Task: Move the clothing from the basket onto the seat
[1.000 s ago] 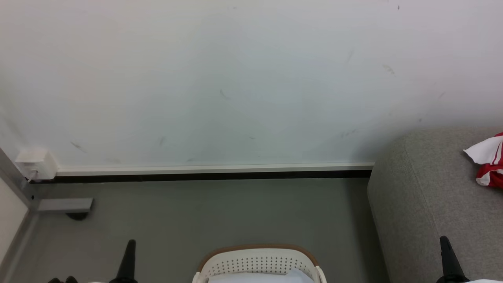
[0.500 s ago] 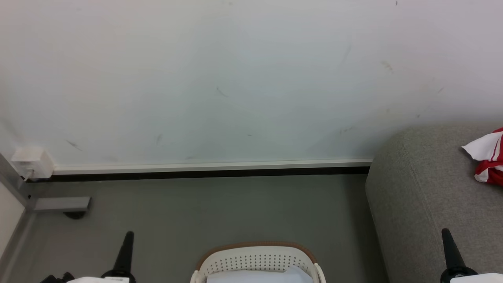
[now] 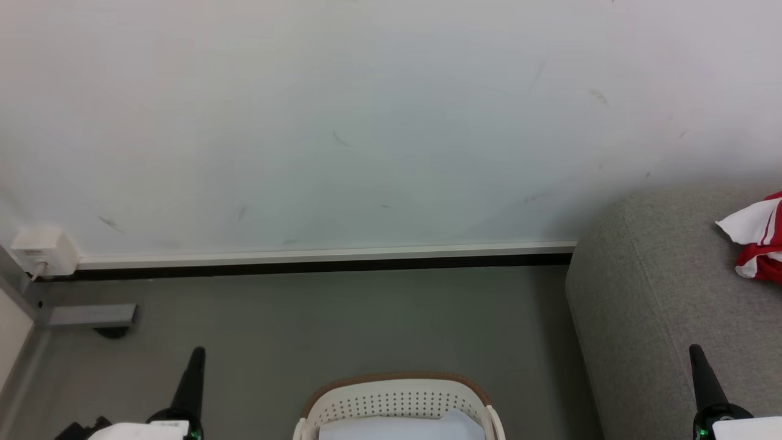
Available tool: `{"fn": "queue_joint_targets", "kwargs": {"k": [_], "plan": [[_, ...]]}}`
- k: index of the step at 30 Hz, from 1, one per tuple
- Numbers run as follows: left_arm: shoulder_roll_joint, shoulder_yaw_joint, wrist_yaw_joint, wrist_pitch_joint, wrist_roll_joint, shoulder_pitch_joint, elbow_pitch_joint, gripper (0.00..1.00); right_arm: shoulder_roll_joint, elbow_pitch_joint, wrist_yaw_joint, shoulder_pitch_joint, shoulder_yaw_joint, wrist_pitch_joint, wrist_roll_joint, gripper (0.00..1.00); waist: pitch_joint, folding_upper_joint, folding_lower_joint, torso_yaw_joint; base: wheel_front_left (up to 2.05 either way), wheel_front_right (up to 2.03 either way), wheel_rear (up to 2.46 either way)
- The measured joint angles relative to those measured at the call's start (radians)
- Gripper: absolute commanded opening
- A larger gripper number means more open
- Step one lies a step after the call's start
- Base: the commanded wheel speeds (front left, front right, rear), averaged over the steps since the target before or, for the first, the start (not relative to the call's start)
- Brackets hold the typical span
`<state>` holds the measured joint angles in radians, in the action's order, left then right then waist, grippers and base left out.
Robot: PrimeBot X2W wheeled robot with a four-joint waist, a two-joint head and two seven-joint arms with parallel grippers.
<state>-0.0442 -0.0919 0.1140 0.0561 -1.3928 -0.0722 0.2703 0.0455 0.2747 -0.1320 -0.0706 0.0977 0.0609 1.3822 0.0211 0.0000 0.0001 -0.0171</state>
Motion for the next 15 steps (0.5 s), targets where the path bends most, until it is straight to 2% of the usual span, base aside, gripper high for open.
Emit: {"fn": "queue_joint_targets", "kwargs": {"k": [15], "plan": [[-0.001, -0.011, 0.009, 0.032, -0.112, -0.015, -0.013, 0.00, 0.001, -0.015, 0.000, -0.015, 0.008, 0.027, 0.119, 0.00, -0.012, 0.0000, -0.0001, 0.008, 0.00, 0.00, 0.00]]}}
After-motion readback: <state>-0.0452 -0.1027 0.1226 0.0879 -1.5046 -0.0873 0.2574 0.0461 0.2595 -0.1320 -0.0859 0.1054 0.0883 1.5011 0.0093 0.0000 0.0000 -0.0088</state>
